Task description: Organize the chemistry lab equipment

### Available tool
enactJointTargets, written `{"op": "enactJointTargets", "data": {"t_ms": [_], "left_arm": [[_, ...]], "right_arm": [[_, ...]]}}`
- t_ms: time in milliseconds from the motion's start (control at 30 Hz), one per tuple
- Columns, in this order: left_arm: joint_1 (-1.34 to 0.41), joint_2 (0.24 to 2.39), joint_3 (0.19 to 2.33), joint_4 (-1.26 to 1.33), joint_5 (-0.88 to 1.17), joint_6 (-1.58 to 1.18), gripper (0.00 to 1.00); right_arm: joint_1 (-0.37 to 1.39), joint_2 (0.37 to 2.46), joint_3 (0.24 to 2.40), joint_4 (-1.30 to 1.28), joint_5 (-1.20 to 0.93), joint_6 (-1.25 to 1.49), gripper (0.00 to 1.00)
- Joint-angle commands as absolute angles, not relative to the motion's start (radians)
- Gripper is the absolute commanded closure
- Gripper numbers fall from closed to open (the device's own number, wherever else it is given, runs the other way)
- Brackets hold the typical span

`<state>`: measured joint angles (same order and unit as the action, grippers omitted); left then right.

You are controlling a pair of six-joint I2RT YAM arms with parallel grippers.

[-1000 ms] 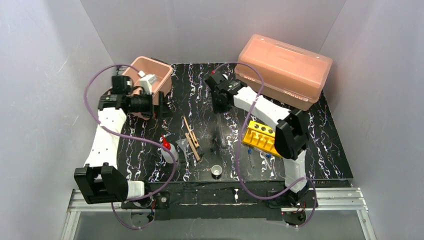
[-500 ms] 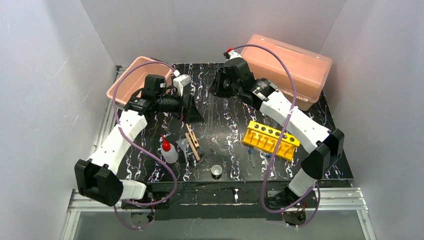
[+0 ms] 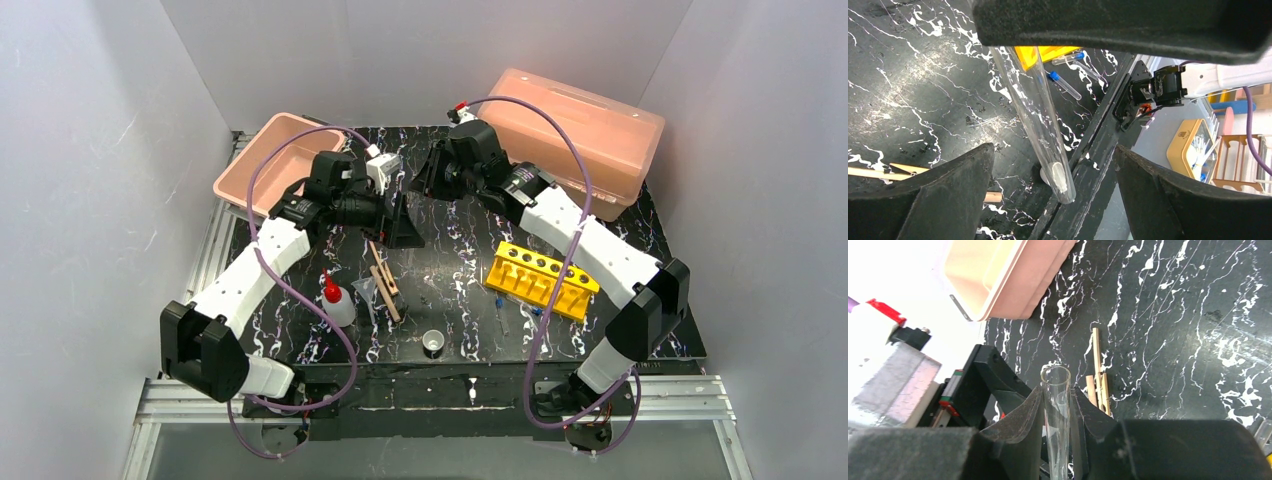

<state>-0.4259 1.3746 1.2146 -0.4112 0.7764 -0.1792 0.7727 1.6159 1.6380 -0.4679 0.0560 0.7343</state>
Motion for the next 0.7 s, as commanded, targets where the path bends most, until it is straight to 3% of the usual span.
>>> {"op": "enactJointTargets", "data": {"t_ms": [0, 433, 567, 667], "left_arm": [[-0.439, 1.351, 1.197, -0.391, 0.739, -0.18, 0.17], [-0.439, 1.323, 1.173, -0.388, 0.761, -0.177, 0.71], [-0.439, 1.323, 1.178, -0.386, 0.77, -0.181, 0.75], [-0.439, 1.322, 1.181, -0.386, 0.771, -0.182, 0.78]], "right_arm": [[0.771, 1.549, 1.625, -0.409, 0.013, 0.781, 0.96], [0.773, 1.468, 1.523, -0.312, 0.007, 0.776, 0.94], [0.776, 1.468, 1.523, -0.308, 0.007, 0.773, 0.93], [0.779, 1.469, 1.524, -0.309, 0.006, 0.766, 0.85]]}}
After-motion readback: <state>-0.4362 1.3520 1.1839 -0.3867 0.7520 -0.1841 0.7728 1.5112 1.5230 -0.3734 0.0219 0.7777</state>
